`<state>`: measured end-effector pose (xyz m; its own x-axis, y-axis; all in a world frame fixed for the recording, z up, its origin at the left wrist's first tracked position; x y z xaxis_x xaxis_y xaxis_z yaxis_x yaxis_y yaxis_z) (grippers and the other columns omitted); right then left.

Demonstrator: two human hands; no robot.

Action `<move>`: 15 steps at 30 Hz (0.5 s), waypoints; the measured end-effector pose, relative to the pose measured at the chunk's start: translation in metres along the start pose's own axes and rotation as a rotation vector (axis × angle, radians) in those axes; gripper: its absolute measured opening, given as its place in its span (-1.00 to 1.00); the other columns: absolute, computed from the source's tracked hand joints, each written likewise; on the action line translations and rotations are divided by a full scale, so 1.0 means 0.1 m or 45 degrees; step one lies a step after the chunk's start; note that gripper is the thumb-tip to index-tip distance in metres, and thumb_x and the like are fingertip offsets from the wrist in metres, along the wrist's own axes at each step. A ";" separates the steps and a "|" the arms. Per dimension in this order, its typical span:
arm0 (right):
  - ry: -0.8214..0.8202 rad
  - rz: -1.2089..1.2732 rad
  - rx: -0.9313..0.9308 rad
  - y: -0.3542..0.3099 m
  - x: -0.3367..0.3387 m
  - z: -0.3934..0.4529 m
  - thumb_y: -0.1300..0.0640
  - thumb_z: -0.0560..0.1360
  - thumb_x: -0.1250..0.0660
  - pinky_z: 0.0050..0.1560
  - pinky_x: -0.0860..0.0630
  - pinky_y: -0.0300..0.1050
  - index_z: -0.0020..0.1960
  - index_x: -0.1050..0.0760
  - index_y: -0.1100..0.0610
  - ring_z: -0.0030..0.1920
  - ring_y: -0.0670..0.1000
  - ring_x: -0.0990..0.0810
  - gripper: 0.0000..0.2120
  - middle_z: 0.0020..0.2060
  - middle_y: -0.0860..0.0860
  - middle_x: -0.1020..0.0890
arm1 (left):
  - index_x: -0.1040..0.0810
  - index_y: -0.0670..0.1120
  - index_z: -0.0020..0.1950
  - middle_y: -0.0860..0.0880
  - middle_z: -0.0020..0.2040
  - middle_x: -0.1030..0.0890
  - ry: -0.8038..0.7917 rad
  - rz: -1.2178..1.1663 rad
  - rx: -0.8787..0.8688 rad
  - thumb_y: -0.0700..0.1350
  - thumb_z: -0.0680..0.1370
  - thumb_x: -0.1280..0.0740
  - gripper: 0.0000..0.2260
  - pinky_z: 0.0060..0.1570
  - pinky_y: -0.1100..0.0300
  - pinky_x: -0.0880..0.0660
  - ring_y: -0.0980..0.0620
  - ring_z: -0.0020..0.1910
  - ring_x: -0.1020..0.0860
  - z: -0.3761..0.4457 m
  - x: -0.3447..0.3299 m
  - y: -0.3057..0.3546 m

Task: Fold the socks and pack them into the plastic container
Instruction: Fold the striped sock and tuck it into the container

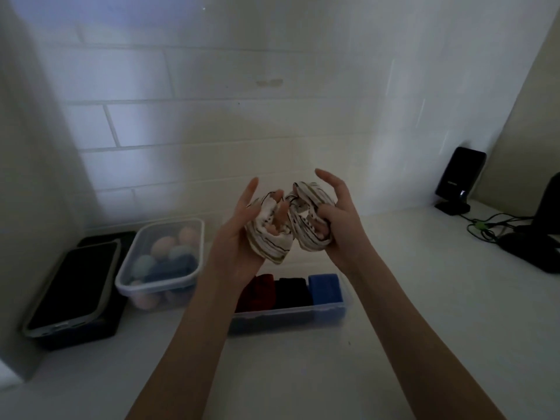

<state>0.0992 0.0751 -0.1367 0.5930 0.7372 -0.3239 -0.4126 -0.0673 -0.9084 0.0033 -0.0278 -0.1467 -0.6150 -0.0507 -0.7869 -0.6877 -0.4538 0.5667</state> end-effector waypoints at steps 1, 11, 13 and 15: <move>-0.029 -0.089 0.031 -0.04 -0.02 -0.01 0.51 0.46 -0.03 -0.52 -0.41 -0.28 0.34 -0.33 0.04 -0.51 -0.09 -0.46 -0.42 -0.31 0.11 -0.56 | -0.30 -0.02 0.42 -0.25 0.22 -0.49 0.024 0.035 -0.015 -0.24 0.31 -0.46 -0.29 -0.27 0.20 -0.61 -0.10 -0.07 -0.65 0.00 0.02 0.00; -0.374 -0.581 0.080 -0.15 -0.33 -0.08 0.29 0.49 -0.10 0.03 -0.58 -0.10 0.23 -0.48 0.09 0.10 0.02 -0.60 -0.62 0.12 0.09 -0.60 | -0.38 -0.11 0.31 -0.09 -0.02 -0.66 0.264 0.678 -0.125 -0.20 0.43 -0.37 -0.55 -0.19 0.10 -0.60 -0.05 -0.06 -0.66 0.03 0.11 -0.12; -0.439 -0.691 0.098 -0.15 -0.33 -0.10 0.39 0.50 -0.06 0.05 -0.58 -0.17 0.22 -0.48 0.08 0.10 -0.05 -0.59 -0.59 0.09 0.01 -0.60 | -0.39 -0.05 0.28 -0.10 0.08 -0.61 0.308 0.841 -0.144 -0.08 0.32 -0.44 -0.46 -0.08 0.06 -0.58 -0.05 0.04 -0.62 0.01 0.15 -0.11; -0.508 -0.796 0.088 -0.12 -0.33 -0.11 0.45 0.47 -0.07 0.15 -0.56 -0.11 0.25 -0.43 0.08 0.16 -0.04 -0.56 -0.52 0.13 0.01 -0.56 | -0.38 -0.01 0.28 -0.08 0.12 -0.58 0.320 1.012 -0.152 0.02 0.20 -0.50 -0.33 0.01 0.02 -0.56 -0.04 0.09 -0.60 -0.01 0.18 -0.11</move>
<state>0.0919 0.0445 -0.1177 0.4407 0.8131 0.3804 -0.1309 0.4775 -0.8688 0.0008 -0.0247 -0.1672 -0.7851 -0.5850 -0.2036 -0.0325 -0.2894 0.9567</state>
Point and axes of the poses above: each hand's wrist, its own z-axis towards the middle knuckle, its own x-axis out of the back of the hand, y = z × x, the point moved 5 cm from there along z, towards the middle knuckle
